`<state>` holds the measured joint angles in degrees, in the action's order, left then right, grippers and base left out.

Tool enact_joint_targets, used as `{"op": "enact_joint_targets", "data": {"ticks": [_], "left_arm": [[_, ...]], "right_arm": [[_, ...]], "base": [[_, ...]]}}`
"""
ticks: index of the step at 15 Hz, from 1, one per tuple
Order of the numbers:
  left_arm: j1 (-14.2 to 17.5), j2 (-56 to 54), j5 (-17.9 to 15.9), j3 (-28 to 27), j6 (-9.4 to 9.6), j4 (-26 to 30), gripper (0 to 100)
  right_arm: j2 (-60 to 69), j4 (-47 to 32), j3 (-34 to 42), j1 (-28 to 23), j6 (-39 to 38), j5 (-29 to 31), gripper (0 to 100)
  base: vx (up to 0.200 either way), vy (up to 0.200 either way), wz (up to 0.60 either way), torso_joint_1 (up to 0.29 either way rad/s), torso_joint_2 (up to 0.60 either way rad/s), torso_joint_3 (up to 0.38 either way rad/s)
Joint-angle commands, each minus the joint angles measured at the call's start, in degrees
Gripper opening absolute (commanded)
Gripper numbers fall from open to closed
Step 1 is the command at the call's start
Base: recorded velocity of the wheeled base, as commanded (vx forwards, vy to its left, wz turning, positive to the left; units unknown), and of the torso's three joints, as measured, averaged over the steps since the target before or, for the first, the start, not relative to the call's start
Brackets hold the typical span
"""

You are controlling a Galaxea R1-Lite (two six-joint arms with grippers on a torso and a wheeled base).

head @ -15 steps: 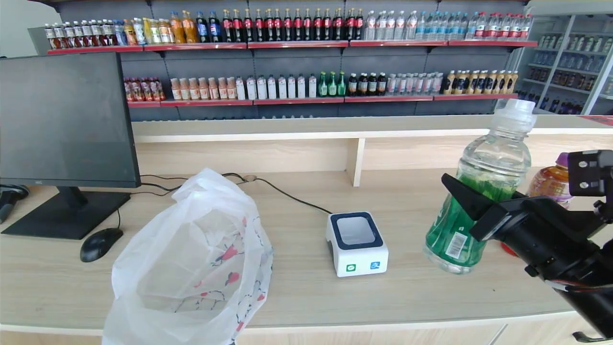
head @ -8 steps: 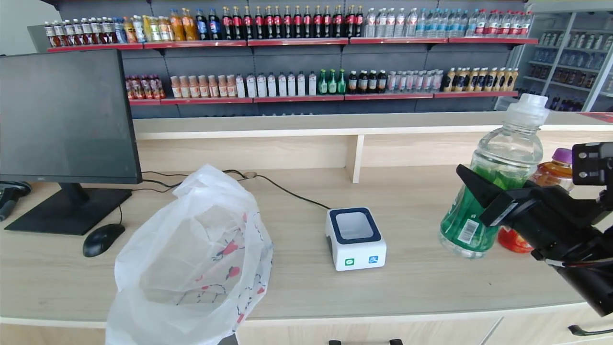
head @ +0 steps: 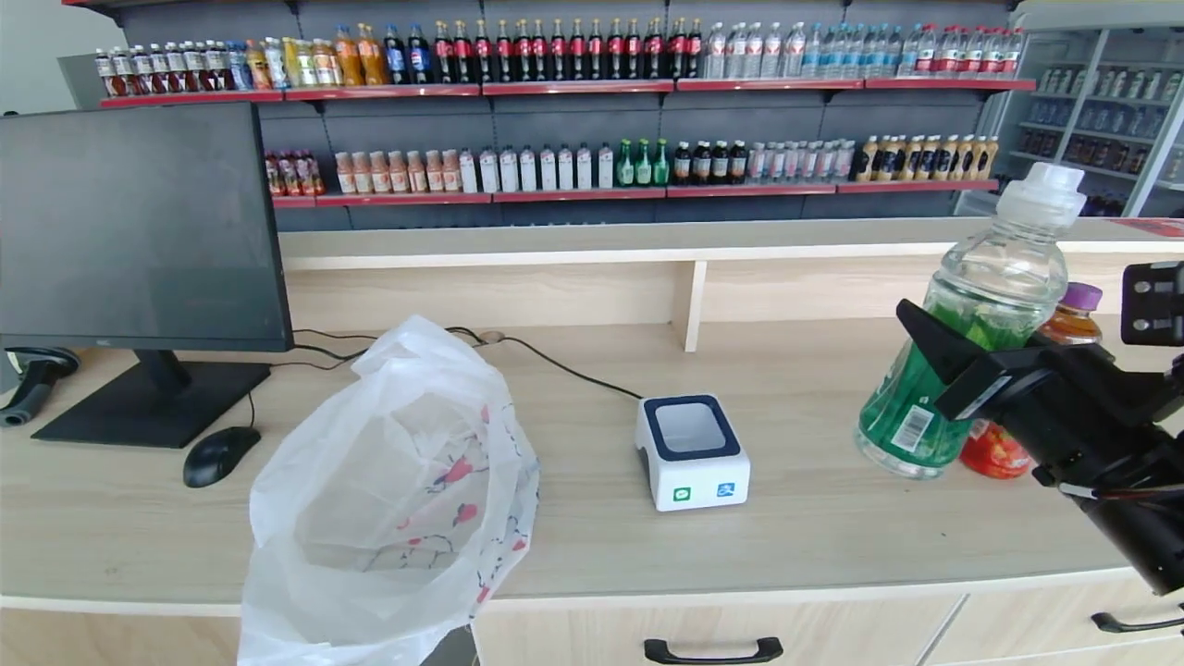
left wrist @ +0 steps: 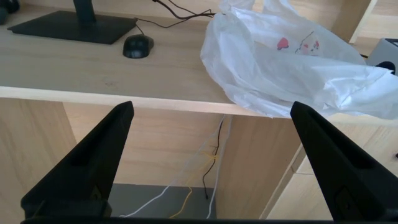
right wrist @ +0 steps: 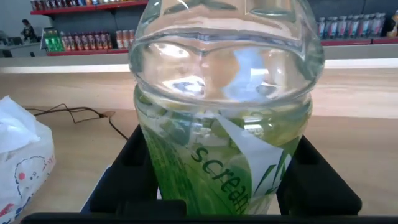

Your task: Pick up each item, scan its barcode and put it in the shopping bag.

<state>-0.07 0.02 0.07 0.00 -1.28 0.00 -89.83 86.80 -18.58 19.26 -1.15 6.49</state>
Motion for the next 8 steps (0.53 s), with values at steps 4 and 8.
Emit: {"op": "enact_joint_targets", "data": {"ticks": [4,8], "left_arm": [[0.0,0.0,0.0,0.0,-0.04,-0.1,100],[0.0,0.0,0.0,0.0,-0.21,-0.1,100]], "right_arm": [[-1.2,0.7,-2.0,0.3,0.0,-0.2,0],[-1.3,0.8,-1.1,0.8,-0.2,-0.1,0]], "base": [[0.000,0.200,0.00,0.007,0.01,0.000],[0.000,0.200,0.00,0.002,0.00,0.007]]}}
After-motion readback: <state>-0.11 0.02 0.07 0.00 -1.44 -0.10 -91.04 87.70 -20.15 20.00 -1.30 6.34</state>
